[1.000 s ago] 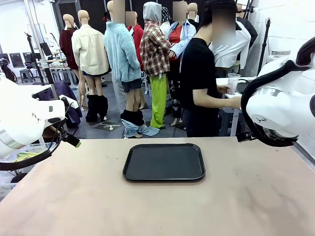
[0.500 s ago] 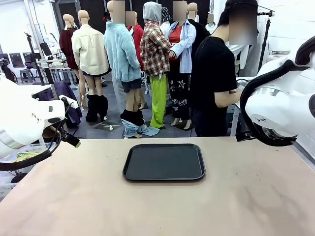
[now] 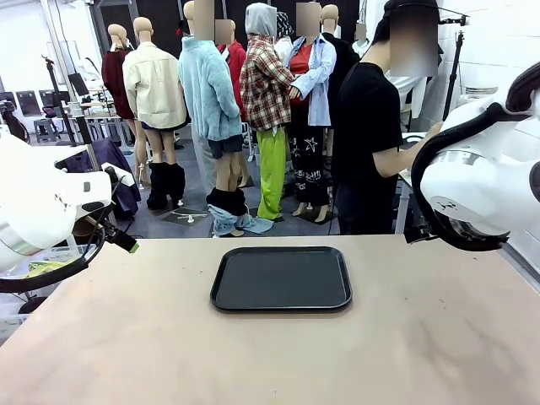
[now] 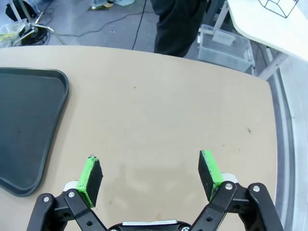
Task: Pour the drink into the iced cup.
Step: Open the gripper to release the iced cup you were holding.
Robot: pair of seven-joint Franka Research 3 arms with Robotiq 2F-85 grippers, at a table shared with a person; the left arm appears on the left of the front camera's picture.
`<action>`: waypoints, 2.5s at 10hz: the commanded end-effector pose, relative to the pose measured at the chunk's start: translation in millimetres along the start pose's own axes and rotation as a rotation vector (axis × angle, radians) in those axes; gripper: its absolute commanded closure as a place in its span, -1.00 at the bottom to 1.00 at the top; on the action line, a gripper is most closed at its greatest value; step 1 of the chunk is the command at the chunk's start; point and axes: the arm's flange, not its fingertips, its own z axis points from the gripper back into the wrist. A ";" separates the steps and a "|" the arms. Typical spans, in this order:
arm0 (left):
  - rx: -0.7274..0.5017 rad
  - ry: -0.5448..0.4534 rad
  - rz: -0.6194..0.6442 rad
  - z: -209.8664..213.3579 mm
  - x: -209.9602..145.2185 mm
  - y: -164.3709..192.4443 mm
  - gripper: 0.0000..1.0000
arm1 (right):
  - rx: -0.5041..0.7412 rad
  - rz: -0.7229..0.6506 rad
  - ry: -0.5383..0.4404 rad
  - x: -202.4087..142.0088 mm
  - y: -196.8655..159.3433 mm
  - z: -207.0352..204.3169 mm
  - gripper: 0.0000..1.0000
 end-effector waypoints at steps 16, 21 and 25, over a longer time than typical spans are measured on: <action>0.003 0.017 -0.003 2.7 1.4 1.4 -1.00 | -0.090 -0.118 -0.087 -24.1 -63.4 62.0 -1.00; 0.003 0.017 -0.003 2.7 1.4 1.4 -1.00 | -0.090 -0.118 -0.087 -24.1 -63.4 62.0 -1.00; 0.003 0.017 -0.003 2.7 1.4 1.4 -1.00 | -0.090 -0.118 -0.087 -24.1 -63.4 62.0 -1.00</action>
